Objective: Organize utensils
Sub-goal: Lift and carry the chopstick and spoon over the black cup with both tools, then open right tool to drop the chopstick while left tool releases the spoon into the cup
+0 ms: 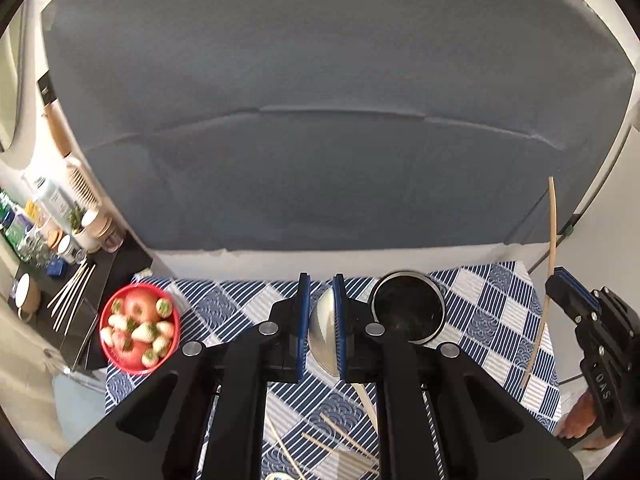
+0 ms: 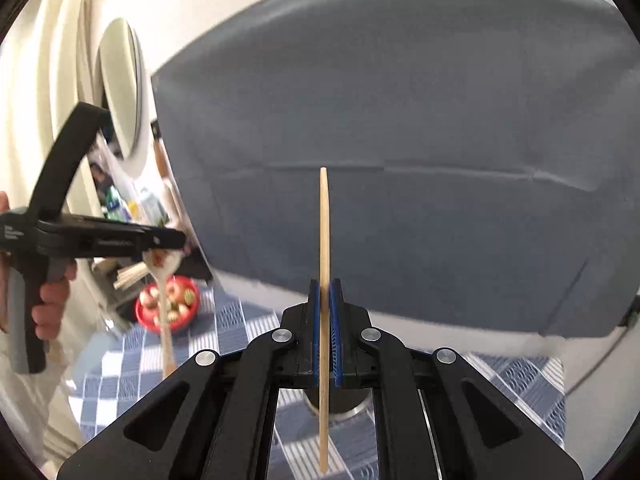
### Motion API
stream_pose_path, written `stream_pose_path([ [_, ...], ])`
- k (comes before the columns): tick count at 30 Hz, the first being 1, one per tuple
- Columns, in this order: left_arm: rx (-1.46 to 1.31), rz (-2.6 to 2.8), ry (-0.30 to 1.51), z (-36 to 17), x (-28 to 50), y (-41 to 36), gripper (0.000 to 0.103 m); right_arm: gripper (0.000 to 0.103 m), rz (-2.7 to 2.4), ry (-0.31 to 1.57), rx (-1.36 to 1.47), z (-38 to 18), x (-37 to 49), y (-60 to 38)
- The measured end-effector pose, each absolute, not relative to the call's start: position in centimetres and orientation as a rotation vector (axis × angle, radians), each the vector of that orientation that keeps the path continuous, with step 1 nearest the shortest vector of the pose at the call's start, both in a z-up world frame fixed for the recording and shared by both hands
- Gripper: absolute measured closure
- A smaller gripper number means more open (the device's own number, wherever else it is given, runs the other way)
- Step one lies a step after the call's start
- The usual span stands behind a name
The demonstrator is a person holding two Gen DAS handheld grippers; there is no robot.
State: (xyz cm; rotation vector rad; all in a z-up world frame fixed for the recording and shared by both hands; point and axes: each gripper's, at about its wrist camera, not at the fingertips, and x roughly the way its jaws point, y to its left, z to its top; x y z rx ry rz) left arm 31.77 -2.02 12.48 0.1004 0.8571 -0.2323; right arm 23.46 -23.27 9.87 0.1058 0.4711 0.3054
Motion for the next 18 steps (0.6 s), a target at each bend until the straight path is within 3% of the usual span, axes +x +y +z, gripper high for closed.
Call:
stream_pose_path([
  [12, 0.066, -0.303, 0.835, 12.5, 37.6, -5.3, 0.092, 0.098, 0.379, 0.36, 0.191, 8.4, 28.2, -23.8],
  [18, -0.001, -0.345, 0.853, 10.2, 41.2, -6.2, 0.092, 0.098, 0.381, 0.333, 0.26, 5.9, 30.7, -24.5],
])
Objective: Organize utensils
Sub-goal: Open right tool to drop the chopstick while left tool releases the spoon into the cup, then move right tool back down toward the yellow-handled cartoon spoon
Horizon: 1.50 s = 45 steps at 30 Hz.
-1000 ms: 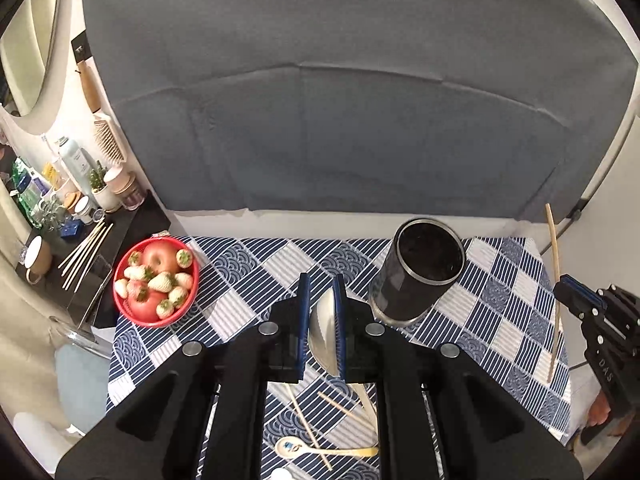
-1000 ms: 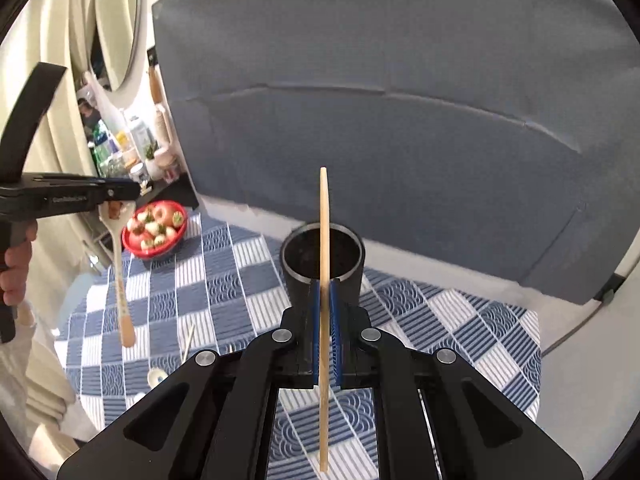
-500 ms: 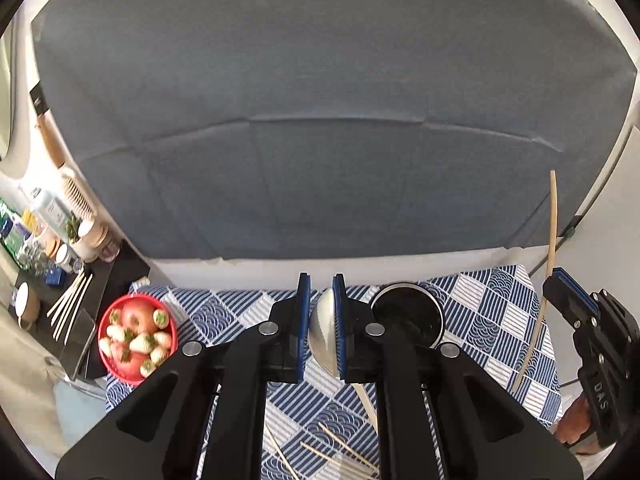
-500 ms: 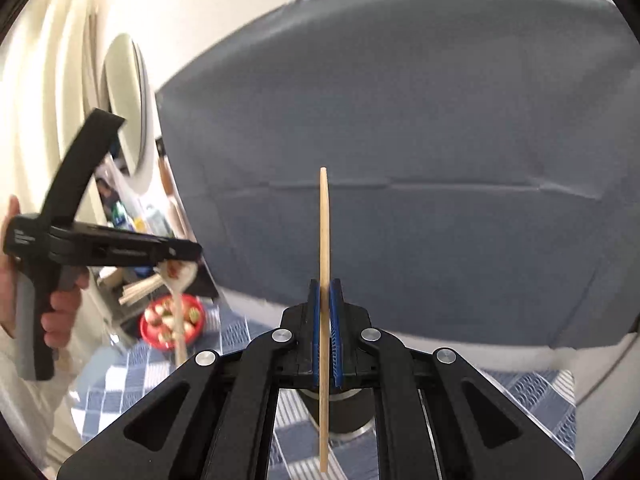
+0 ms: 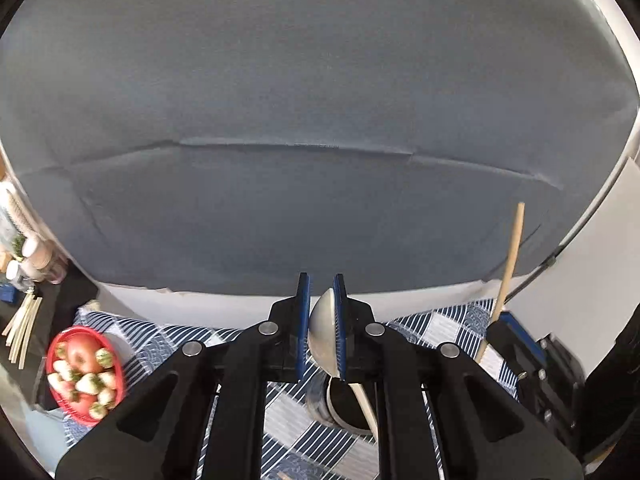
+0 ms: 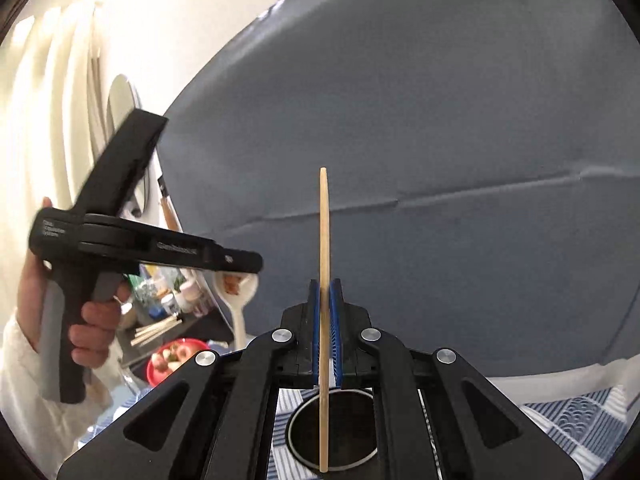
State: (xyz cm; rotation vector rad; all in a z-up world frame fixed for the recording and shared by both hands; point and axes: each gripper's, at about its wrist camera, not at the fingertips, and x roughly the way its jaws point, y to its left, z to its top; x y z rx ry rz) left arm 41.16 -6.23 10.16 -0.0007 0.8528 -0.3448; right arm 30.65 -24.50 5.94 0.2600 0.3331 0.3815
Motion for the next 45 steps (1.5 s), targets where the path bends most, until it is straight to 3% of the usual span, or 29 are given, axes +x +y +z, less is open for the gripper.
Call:
stream_pose_path([
  [15, -0.051, -0.348, 0.914, 2.4, 44.0, -6.1, 0.092, 0.098, 0.369, 0.458, 0.349, -0.6, 34.4, -24.1],
  [26, -0.045, -0.372, 0.899, 2.1, 41.8, -5.2, 0.089, 0.094, 0.336, 0.507, 0.257, -0.9, 33.8, -22.5],
  [27, -0.051, -0.366, 0.893, 2.4, 41.3, -4.7, 0.081, 0.092, 0.326, 0.508, 0.235, -0.9, 33.3, -22.5],
  [28, -0.052, -0.359, 0.888, 2.6, 40.9, -4.2, 0.065, 0.083, 0.316, 0.503, 0.205, -0.7, 32.6, -22.3],
  [29, -0.05, -0.353, 0.878, 2.9, 40.5, -3.7, 0.058, 0.076, 0.309, 0.498, 0.185, -0.5, 32.1, -22.3],
  [30, -0.043, -0.339, 0.853, 3.4, 39.8, -3.0, 0.049, 0.06, 0.302, 0.491, 0.168, -0.3, 31.0, -22.5],
  [31, -0.035, -0.328, 0.845, 3.7, 39.3, -2.6, 0.042, 0.051, 0.297, 0.481, 0.151, 0.0, 30.1, -22.5],
  [32, -0.029, -0.319, 0.844, 3.9, 39.0, -2.3, 0.037, 0.05, 0.297, 0.477, 0.14, 0.2, 29.5, -22.5],
  [34, -0.026, -0.3, 0.835, 4.3, 37.9, -1.1, 0.022, 0.036, 0.295, 0.472, 0.129, 0.5, 28.5, -22.8],
  [37, -0.012, -0.267, 0.839, 4.3, 36.7, 0.1, 0.012, 0.027, 0.294, 0.471, 0.103, 0.7, 27.1, -22.1],
  [45, 0.039, -0.206, 0.883, 2.6, 33.3, 2.4, 0.007, 0.019, 0.316, 0.51, 0.041, 0.4, 24.2, -20.4],
])
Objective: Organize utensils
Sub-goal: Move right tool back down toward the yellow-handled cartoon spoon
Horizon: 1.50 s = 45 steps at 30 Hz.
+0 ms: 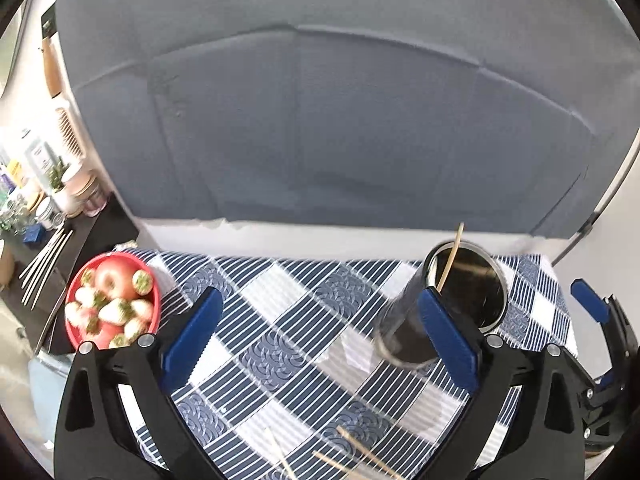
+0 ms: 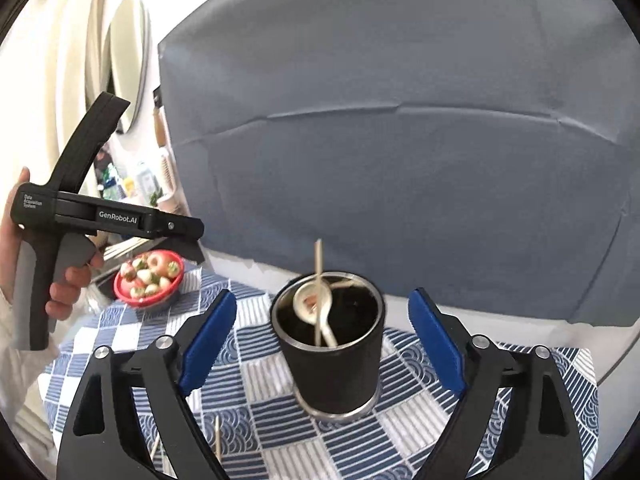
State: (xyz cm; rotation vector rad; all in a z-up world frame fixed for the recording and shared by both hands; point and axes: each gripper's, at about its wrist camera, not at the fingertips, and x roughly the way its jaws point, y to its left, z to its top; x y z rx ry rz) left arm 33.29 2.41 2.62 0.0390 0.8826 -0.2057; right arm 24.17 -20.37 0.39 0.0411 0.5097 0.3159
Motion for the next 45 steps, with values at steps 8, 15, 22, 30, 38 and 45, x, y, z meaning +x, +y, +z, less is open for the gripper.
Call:
stream_pose_path([
  [8, 0.039, -0.176, 0.943, 0.3, 31.0, 4.2, 0.006, 0.018, 0.348, 0.582, -0.032, -1.1, 21.4, -18.9],
  [15, 0.046, -0.154, 1.004, -2.6, 29.0, 5.7, 0.006, 0.018, 0.344, 0.643, -0.077, -2.6, 19.1, -18.5],
  [22, 0.029, -0.113, 1.063, -5.1, 26.6, 7.4, 0.006, 0.018, 0.349, 0.688, -0.094, -3.9, 16.7, -18.0],
  [30, 0.032, -0.058, 1.099, -6.7, 22.9, 9.2, 0.006, 0.018, 0.402, 0.71, -0.099, -5.2, 12.9, -16.1],
  [38, 0.061, -0.031, 1.146, -8.8, 19.2, 10.6, 0.006, 0.018, 0.463, 0.751, -0.129, -7.5, 10.0, -13.4],
  [45, 0.05, -0.009, 1.203, -11.1, 17.2, 12.4, 0.006, 0.018, 0.497, 0.797, -0.176, -9.3, 9.5, -11.7],
])
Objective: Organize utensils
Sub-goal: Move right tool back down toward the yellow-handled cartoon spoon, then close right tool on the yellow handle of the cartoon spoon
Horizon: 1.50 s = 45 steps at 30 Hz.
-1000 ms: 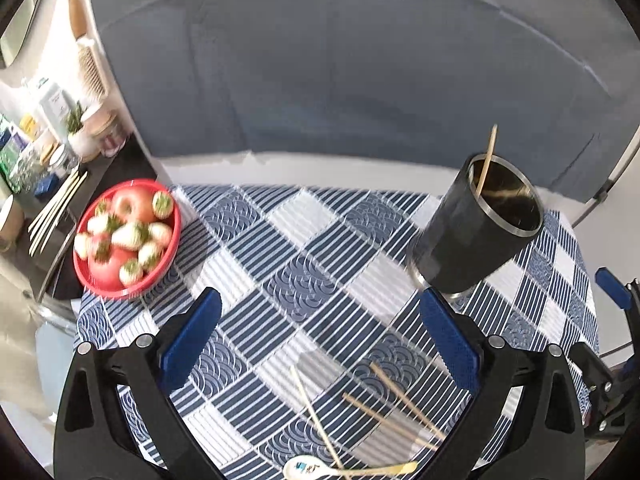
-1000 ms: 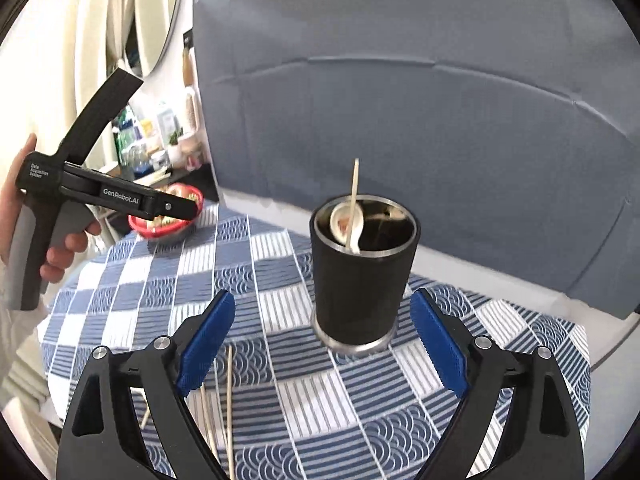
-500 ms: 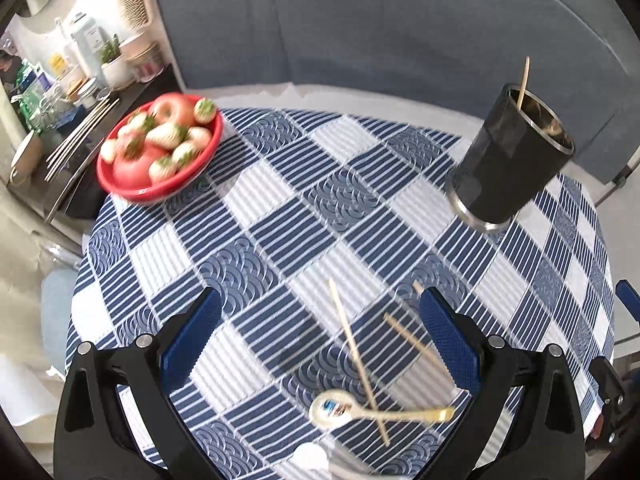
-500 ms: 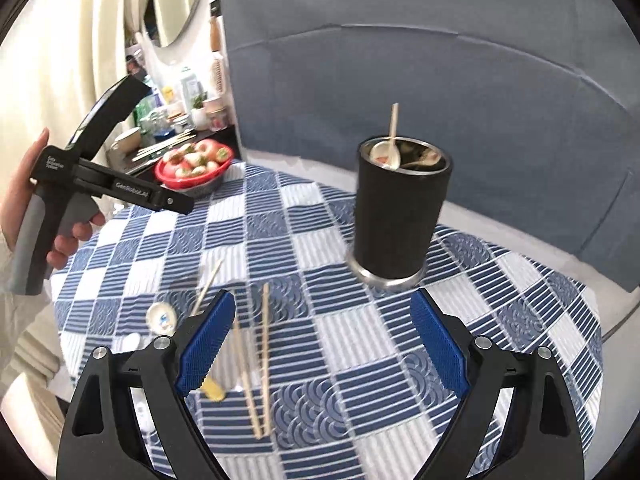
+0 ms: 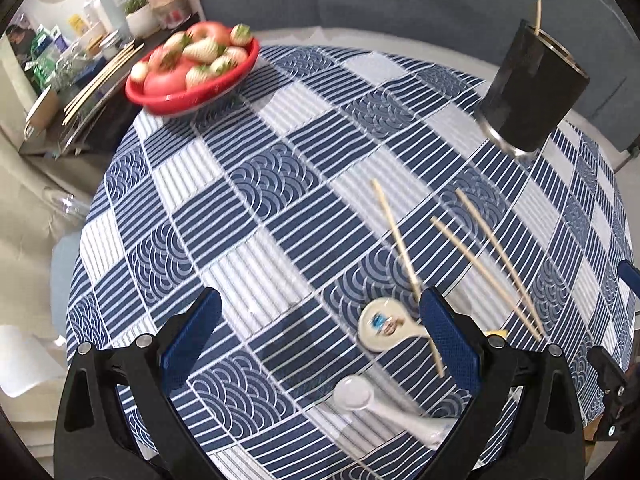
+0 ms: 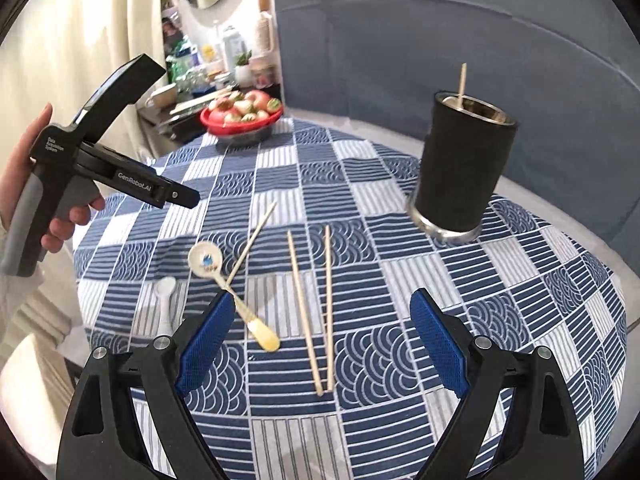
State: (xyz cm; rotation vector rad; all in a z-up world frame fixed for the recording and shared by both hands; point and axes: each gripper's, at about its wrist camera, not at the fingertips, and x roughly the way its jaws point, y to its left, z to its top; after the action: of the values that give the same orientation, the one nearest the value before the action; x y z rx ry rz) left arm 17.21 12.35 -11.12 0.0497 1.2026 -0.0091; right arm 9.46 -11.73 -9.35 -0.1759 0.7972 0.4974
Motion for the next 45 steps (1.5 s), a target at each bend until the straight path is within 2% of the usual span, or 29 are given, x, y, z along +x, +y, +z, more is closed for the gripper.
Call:
stream_pose_path([
  [21, 0.176, -0.107, 1.314, -15.9, 15.2, 13.8, 0.006, 0.018, 0.604, 0.917, -0.279, -13.3, 10.4, -7.1],
  [33, 0.189, -0.186, 1.346, -16.7, 16.4, 13.0, 0.006, 0.018, 0.676, 0.989, -0.355, -15.9, 11.1, -5.2],
  [42, 0.205, -0.208, 1.383, -17.3, 17.8, 11.9, 0.01, 0.023, 0.723, 1.01, -0.383, -16.6, 12.0, -4.2],
  [45, 0.19, -0.221, 1.397, -17.4, 18.4, 11.7, 0.022, 0.029, 0.741, 1.013, -0.391, -16.8, 12.2, -3.8],
])
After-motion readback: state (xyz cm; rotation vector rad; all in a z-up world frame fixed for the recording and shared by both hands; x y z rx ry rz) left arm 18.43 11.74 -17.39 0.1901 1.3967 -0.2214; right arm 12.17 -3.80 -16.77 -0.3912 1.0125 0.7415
